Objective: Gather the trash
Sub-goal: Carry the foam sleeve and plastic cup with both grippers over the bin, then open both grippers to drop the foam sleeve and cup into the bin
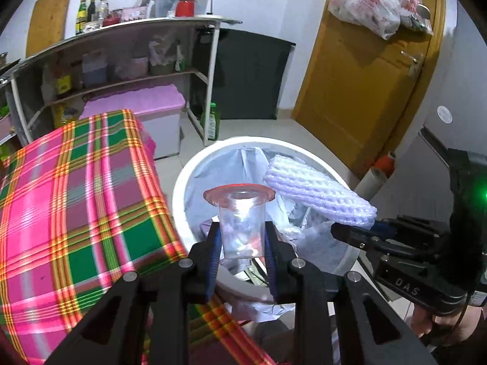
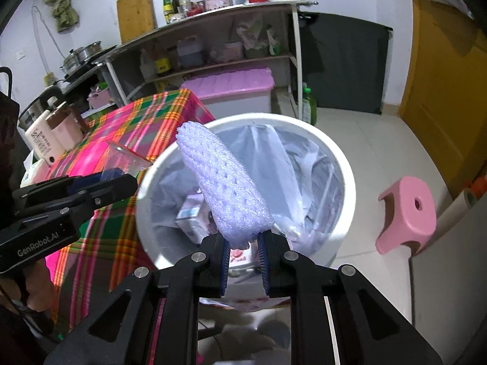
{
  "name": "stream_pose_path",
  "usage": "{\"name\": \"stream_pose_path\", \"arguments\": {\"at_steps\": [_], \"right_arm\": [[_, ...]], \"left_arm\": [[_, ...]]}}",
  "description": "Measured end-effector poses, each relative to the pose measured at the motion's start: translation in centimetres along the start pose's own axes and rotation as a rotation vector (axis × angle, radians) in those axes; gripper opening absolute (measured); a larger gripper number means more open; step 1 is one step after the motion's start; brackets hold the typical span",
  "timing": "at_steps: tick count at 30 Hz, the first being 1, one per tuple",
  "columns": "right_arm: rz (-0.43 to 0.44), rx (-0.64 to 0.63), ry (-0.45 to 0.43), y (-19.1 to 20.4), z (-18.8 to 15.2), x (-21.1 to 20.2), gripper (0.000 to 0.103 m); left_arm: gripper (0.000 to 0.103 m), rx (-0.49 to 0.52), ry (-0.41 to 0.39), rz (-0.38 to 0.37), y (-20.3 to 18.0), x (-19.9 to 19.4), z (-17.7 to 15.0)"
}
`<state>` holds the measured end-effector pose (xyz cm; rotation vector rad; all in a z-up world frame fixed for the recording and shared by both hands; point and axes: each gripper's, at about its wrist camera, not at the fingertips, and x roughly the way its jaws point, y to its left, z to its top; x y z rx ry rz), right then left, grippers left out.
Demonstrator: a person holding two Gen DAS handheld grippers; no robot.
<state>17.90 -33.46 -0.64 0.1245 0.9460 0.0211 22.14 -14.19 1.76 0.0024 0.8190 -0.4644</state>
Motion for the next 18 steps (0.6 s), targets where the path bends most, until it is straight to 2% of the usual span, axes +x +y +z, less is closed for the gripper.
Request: {"name": "stream_pose_path", "arguments": {"at_steps": [9, 11, 12, 14, 18], "right_arm": [[-0.019, 0.024, 0.036, -1.5, -0.2, 1.4, 0.022], [-0.026, 0.025, 0.031, -1.7, -0.2, 1.4, 0.027], [-0.027, 0.025, 0.028, -1.7, -0.2, 1.4, 0.029], [-0.025, 0.027, 0.02, -1.9, -0.2, 1.2, 0.038], [-0.024, 0.024, 0.008, -1.9, -0.4, 0.8, 0.039]], "left_arm": [[0.029, 0.002, 0.05, -0.027, -0.6, 2.3, 0.6], [0.029, 0.002, 0.057, -0.032, -0.7, 2.5, 0.6], [0.03, 0.003, 0.059, -0.032, -0.8, 2.7, 0.6], [0.04, 0.002, 0.064, -0.035, -1.0, 2.8, 0.5], [0.041, -0.006, 0.056, -0.037, -0.8, 2.5, 0.5]]}}
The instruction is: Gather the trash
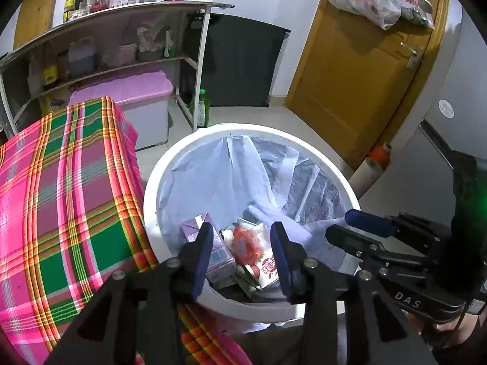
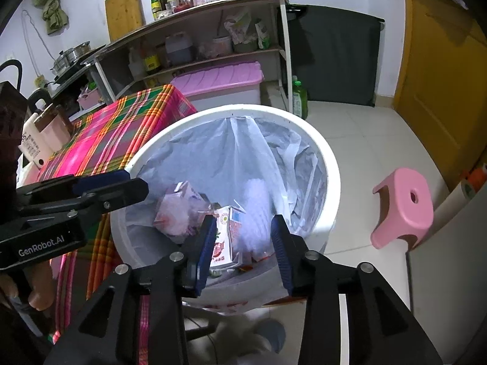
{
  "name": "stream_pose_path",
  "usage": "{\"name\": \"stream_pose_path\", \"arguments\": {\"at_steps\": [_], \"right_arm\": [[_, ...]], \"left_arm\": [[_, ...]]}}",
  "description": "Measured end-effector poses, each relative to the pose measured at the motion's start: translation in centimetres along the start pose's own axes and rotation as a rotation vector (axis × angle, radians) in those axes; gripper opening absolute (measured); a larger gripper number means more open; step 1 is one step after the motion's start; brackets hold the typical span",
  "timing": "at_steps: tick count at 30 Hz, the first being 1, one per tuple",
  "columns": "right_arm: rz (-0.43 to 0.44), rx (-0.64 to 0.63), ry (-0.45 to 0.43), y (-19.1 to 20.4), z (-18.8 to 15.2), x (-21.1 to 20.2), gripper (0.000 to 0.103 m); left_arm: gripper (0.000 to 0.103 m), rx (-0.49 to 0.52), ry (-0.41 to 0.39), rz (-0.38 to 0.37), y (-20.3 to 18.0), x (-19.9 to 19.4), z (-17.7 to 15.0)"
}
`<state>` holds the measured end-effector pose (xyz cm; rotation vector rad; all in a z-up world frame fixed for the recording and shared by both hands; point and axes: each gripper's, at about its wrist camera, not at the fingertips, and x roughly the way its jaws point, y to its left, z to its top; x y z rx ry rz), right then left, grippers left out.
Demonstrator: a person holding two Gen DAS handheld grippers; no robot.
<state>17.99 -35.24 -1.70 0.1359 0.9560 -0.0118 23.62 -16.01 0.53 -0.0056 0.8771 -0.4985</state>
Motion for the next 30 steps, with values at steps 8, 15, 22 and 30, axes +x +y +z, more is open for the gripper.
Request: {"name": "stream_pose_path", "arguments": {"at_steps": [8, 15, 22, 30], "right_arm": [[0.0, -0.008, -0.034, 0.6, 0.0, -1.6, 0.039], [0.019, -0.032, -0.064, 2.2, -0.8, -3.6, 0.039], [0.043, -0.062, -0.097, 4.3, -1.9, -5.8, 0.039], [0.059, -0.092, -0.122, 6.1, -3.2, -7.8, 0.039]], "left_arm": [[0.041, -0.014, -0.038, 0.01, 0.3, -1.9, -0.3], [0.041, -0.021, -0.077, 0.025, 0.2, -4.3, -1.5], [0.041, -0.033, -0.12, 0.058, 0.2, -6.8, -3.0], [0.041, -0.031, -0.183, 0.113, -0.1, -9.8, -5.2]]}}
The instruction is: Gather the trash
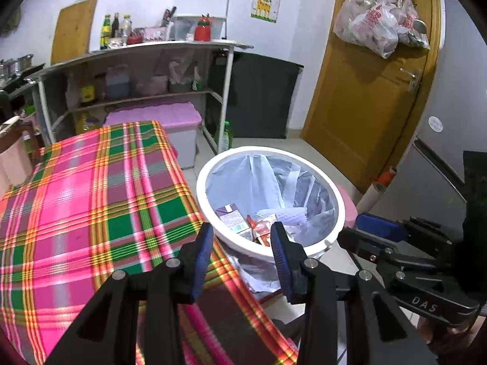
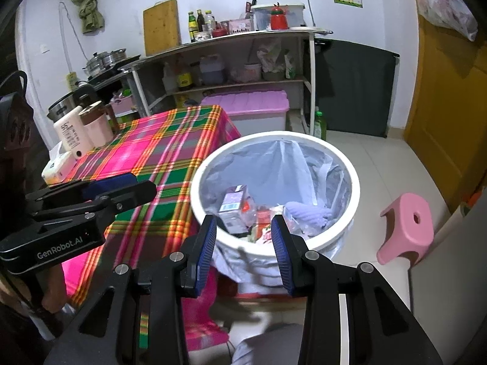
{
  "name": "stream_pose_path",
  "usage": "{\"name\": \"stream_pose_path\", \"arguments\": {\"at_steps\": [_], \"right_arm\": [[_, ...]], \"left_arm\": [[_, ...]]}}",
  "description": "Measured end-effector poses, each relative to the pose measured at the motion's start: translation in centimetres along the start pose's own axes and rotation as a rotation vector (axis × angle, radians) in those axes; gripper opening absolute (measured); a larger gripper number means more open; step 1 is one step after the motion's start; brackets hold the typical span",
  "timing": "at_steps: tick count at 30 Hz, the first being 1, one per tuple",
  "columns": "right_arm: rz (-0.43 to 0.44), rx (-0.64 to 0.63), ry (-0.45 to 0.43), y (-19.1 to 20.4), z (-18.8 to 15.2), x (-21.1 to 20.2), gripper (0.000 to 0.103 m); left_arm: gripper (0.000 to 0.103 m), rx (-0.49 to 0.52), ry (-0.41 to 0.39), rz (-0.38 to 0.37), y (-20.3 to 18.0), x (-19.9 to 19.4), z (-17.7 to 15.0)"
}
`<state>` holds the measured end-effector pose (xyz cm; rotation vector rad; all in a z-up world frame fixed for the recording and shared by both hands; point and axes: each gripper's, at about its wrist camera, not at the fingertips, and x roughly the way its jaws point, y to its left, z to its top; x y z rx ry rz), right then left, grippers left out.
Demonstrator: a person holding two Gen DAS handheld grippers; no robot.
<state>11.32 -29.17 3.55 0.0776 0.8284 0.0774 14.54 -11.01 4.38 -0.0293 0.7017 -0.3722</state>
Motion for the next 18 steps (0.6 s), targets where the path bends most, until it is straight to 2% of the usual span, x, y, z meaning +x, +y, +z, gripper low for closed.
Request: {"name": "stream_pose_path", "arguments": {"at_steps": [10, 18], "right_arm": [[0.012, -0.003, -0.03, 1.9, -2.2, -3.0, 0.039], [0.011, -0.013, -0.044, 2.5, -3.6, -5.0, 0.039]], "left_arm": [[0.041, -0.012, -0.046, 0.058, 0.2, -3.2, -2.1], [0.041, -0.025, -0.059, 0.068, 0.2, -4.9, -3.3]]}}
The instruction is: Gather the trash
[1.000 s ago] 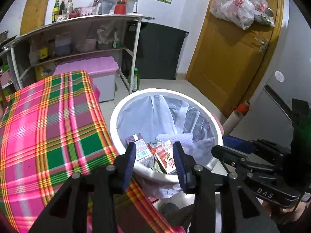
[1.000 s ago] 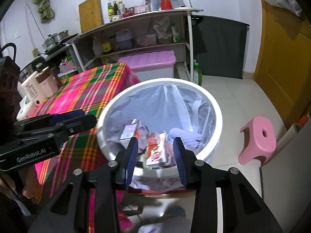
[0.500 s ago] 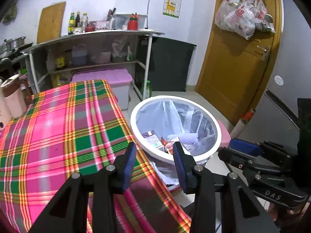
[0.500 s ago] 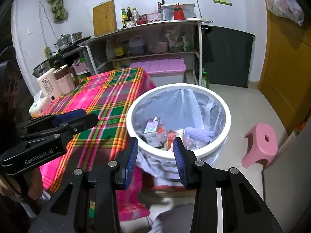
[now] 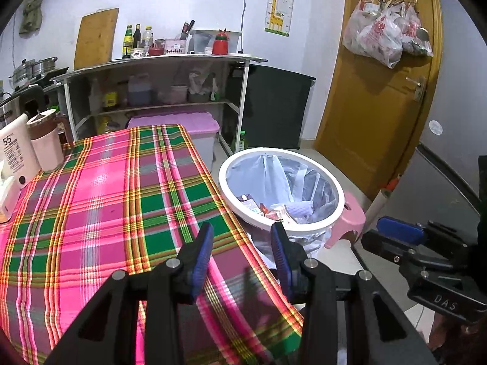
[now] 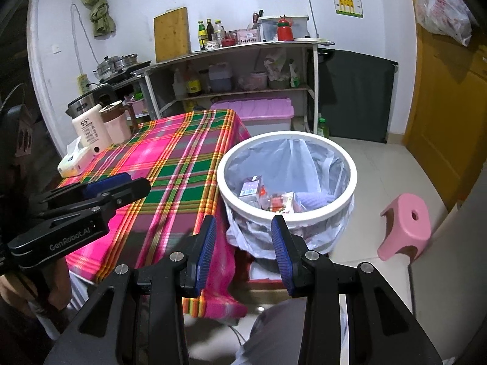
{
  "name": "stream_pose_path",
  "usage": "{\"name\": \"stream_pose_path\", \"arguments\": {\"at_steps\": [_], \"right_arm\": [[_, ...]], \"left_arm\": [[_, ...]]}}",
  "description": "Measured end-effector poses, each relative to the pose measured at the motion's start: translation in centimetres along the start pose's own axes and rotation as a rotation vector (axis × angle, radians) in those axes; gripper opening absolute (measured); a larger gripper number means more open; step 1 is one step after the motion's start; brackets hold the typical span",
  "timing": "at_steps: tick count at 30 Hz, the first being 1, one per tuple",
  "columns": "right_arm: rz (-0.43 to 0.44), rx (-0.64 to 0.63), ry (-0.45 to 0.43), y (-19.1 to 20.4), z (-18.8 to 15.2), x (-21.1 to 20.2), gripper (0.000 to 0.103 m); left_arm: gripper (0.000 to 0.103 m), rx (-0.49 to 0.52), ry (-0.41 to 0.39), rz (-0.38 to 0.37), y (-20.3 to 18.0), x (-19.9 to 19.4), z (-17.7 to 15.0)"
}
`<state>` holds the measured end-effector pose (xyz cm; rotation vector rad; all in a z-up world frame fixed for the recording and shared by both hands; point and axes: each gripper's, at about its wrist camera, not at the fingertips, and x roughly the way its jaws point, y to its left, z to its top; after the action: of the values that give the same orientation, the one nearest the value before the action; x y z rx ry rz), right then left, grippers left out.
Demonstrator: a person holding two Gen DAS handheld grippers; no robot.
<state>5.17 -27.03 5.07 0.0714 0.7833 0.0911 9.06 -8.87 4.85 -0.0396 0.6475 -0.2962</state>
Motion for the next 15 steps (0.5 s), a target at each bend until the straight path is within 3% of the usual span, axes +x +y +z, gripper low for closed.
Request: {"name": "stream_pose_path", "arguments": {"at_steps": [15], "right_arm": [[0.001, 0.008, 0.0, -0.05, -0.76, -0.5, 0.039]], "left_arm": [[0.041, 0.001, 0.001, 0.008, -0.33, -0.84, -0.96]]}}
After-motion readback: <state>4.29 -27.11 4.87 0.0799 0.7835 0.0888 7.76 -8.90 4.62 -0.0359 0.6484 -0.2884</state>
